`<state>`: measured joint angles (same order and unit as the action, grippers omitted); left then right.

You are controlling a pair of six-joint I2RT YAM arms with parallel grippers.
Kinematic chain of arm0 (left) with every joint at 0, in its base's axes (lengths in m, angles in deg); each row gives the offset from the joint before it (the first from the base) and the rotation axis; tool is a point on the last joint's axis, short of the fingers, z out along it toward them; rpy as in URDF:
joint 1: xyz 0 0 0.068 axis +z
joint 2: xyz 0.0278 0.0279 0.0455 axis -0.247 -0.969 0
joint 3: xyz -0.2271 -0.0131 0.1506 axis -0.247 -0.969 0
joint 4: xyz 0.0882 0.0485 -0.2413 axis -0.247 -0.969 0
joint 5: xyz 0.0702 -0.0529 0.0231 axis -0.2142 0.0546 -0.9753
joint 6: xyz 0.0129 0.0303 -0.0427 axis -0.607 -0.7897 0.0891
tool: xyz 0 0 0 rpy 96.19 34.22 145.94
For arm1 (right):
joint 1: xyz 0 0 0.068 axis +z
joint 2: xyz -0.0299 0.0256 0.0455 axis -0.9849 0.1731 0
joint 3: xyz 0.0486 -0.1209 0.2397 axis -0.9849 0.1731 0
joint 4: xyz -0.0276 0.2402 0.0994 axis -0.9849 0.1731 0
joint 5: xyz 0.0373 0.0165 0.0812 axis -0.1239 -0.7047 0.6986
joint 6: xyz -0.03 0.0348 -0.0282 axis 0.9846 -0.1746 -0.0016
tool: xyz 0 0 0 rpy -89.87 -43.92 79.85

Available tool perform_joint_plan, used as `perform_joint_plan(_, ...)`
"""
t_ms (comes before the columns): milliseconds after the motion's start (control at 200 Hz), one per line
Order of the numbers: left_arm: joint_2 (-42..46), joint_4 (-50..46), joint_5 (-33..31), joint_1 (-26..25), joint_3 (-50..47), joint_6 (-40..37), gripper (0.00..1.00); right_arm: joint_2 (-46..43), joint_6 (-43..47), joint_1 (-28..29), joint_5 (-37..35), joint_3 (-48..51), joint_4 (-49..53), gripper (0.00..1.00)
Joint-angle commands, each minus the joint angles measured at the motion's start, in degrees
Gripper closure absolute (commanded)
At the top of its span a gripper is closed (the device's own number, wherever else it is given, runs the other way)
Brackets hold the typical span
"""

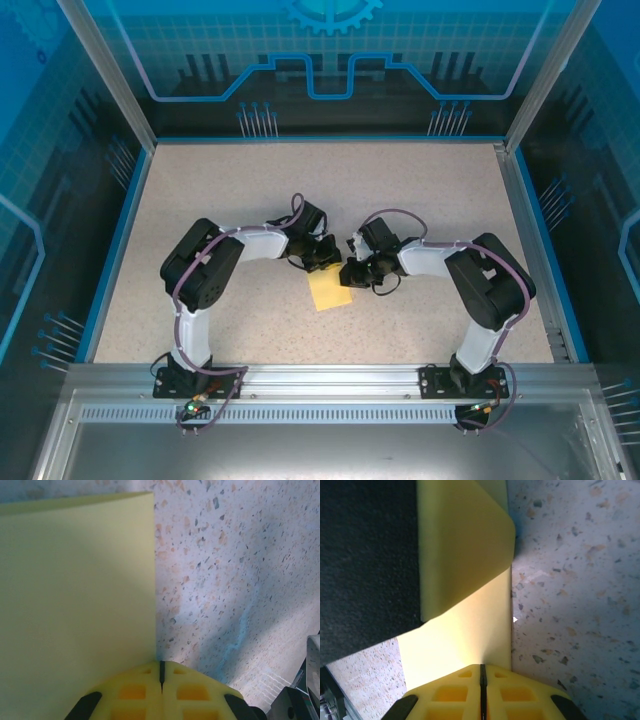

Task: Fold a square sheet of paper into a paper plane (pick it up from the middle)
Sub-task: First fold in half a square sheet of paper at the center of the table.

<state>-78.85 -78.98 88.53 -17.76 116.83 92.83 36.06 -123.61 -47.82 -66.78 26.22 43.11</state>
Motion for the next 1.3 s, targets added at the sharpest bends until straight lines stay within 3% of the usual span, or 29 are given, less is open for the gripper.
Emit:
perform_joint_plan(0,-1.80,-1.38,-3.06,0.10,1.45,-2.83,1.00,2.12,1.44,-0.04,-1.32,0.62,5.02,0.91)
perform_joint_plan(410,-0.43,8.28,0.36,4.09,-2.30,-5.11,1.00,1.82,2.54,-0.08,-1.01,2.57,4.99,0.91)
perform_joint_plan(1035,-2.57,7.74,-4.06,6.13,-2.13,-7.08,1.00,-0.24,3.11,-0.04,0.08,4.00,4.68,0.91)
perform_joint_plan(1296,-1.46,8.19,-0.34,6.04,-1.47,-8.58,1.00,-3.91,-0.03,-0.35,4.21,-1.10,-1.89,0.90)
